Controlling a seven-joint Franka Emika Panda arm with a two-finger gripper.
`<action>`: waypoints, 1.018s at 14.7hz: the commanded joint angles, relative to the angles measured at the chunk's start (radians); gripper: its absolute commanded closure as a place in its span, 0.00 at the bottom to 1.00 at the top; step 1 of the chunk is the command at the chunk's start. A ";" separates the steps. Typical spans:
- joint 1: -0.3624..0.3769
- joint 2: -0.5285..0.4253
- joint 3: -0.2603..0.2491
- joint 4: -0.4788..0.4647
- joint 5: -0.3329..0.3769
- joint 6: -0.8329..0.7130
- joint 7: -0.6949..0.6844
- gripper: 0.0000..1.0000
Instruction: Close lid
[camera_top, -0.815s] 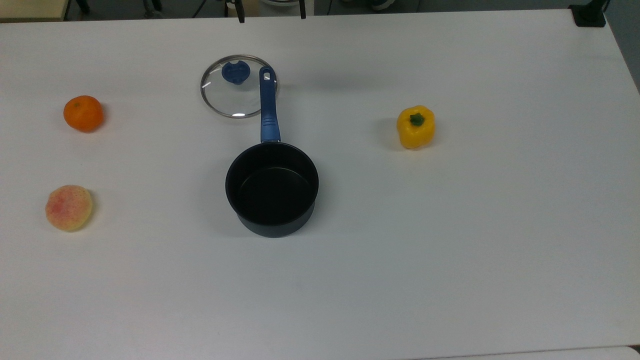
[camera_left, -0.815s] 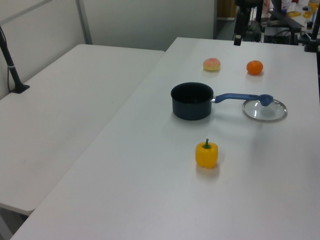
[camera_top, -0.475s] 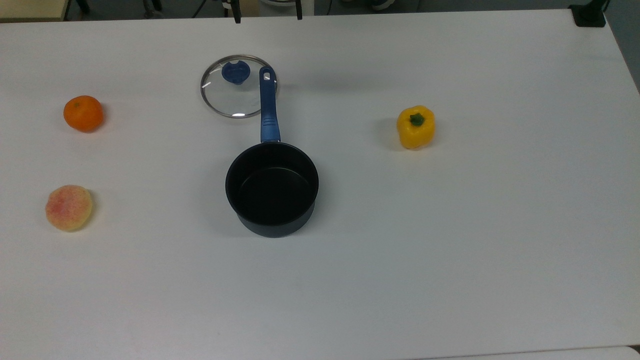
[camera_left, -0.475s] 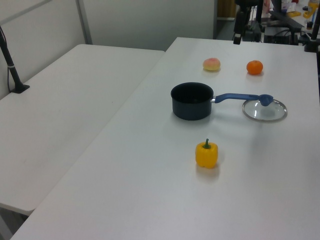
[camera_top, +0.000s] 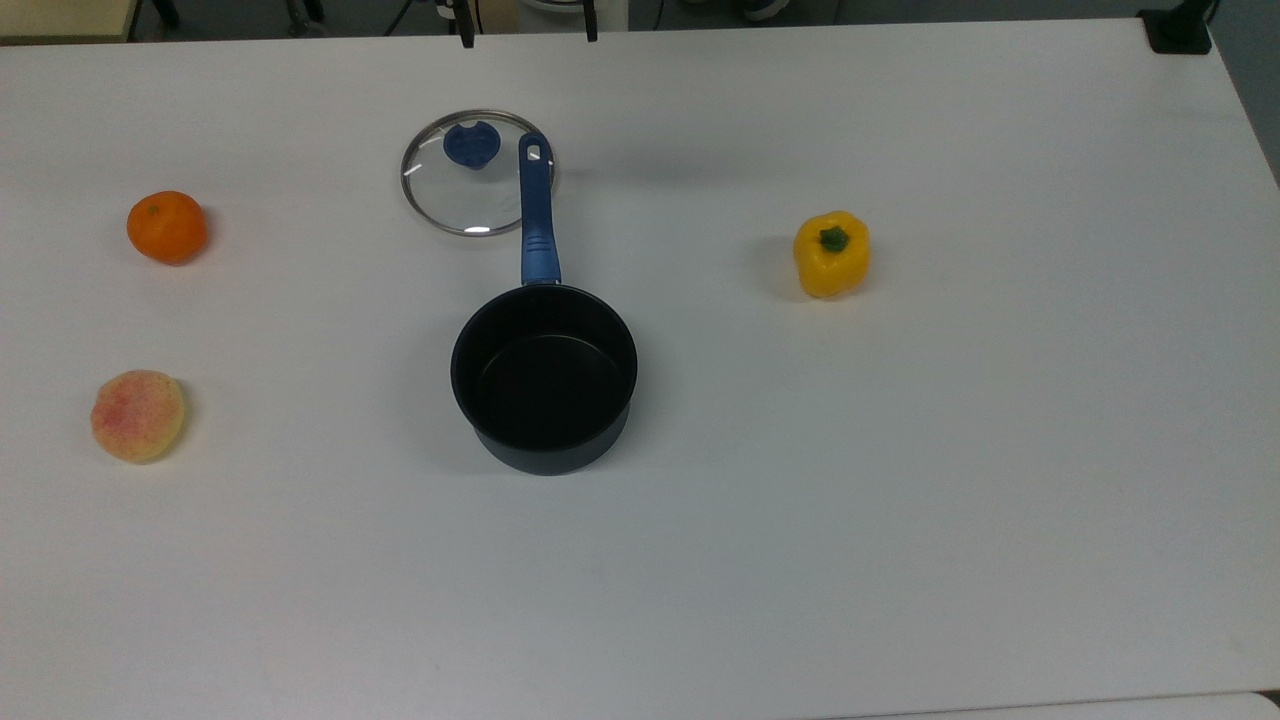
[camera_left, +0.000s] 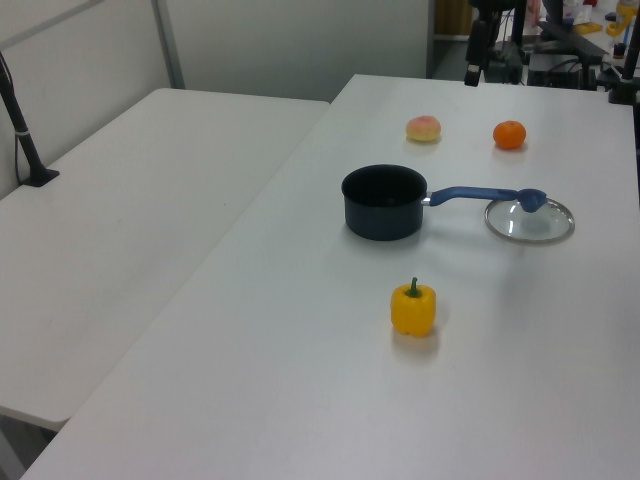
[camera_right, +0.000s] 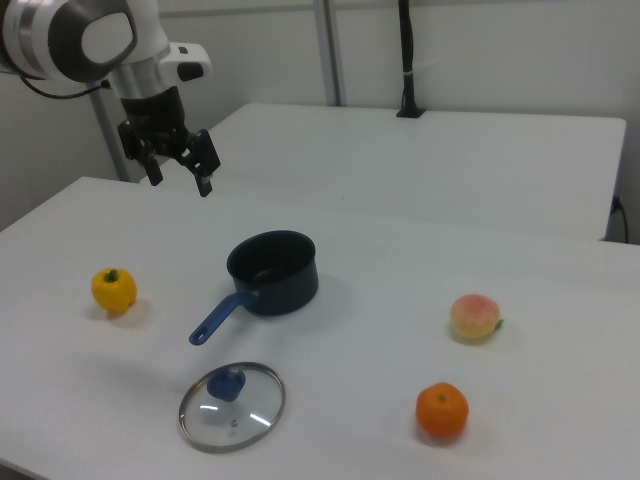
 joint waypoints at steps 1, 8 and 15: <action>-0.006 -0.026 0.004 -0.025 -0.006 0.002 -0.017 0.00; -0.013 -0.027 0.009 -0.042 -0.014 -0.133 -0.149 0.00; -0.017 -0.081 0.007 -0.083 -0.054 -0.260 -0.223 0.00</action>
